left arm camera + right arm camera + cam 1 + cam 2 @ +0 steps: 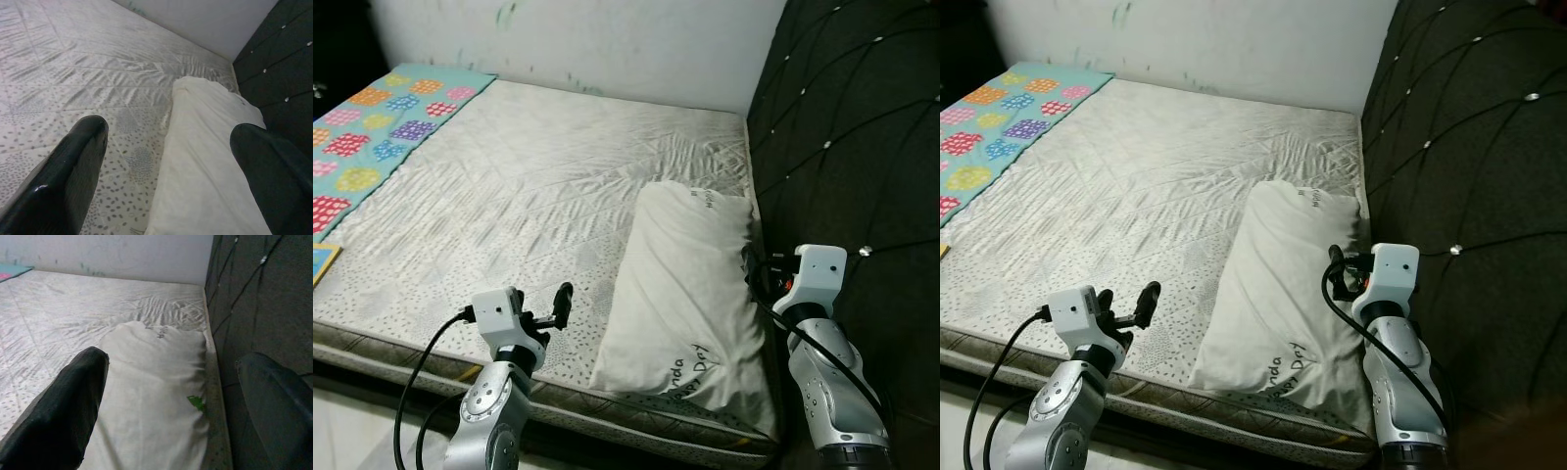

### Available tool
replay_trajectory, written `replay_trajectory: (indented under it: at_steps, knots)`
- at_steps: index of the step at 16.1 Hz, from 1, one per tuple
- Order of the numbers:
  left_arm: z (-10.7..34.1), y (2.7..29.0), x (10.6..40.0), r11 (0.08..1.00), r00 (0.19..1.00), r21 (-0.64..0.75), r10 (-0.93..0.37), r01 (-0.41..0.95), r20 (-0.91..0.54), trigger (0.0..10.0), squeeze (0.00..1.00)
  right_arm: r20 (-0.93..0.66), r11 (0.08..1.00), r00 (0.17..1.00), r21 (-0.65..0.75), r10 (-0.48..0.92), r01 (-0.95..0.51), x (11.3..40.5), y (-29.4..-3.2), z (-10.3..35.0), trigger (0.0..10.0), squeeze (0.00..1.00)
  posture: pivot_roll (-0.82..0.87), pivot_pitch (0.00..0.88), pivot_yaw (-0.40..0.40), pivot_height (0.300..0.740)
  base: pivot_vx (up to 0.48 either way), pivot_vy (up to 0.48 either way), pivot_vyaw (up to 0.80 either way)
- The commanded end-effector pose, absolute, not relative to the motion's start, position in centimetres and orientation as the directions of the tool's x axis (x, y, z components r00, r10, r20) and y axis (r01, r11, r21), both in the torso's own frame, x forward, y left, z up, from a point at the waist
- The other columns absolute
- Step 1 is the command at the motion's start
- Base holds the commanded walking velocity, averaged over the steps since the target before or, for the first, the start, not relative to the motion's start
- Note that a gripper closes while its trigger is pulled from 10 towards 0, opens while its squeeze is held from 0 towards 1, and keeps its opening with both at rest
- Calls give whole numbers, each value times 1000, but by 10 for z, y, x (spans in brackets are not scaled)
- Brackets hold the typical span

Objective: Clean up the room

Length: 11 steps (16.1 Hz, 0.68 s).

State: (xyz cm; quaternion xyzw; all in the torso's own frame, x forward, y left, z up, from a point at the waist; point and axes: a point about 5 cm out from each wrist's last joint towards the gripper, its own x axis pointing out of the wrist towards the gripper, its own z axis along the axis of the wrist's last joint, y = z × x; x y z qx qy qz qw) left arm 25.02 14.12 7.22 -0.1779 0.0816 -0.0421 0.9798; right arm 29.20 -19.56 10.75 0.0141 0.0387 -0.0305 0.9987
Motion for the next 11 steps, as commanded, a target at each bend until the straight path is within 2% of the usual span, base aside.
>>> replay_trajectory:
  at_steps: [1,7,11]
  knots:
    - [70,141,249,934,981,-354,-106,44,-160,10000,0,-97,997,993,26,-67,70,291,-197,105,10000,0,-56,0,-1,740,0,311,-531]
    - [69,141,249,936,981,-350,-107,44,-162,10000,0,-100,997,993,23,-67,70,291,-197,105,10000,0,-60,0,1,740,0,289,-461]
    - [69,141,249,935,982,-350,-113,53,-153,10000,0,-105,997,992,19,-66,69,291,-198,104,10000,0,-59,0,-2,740,0,0,0]
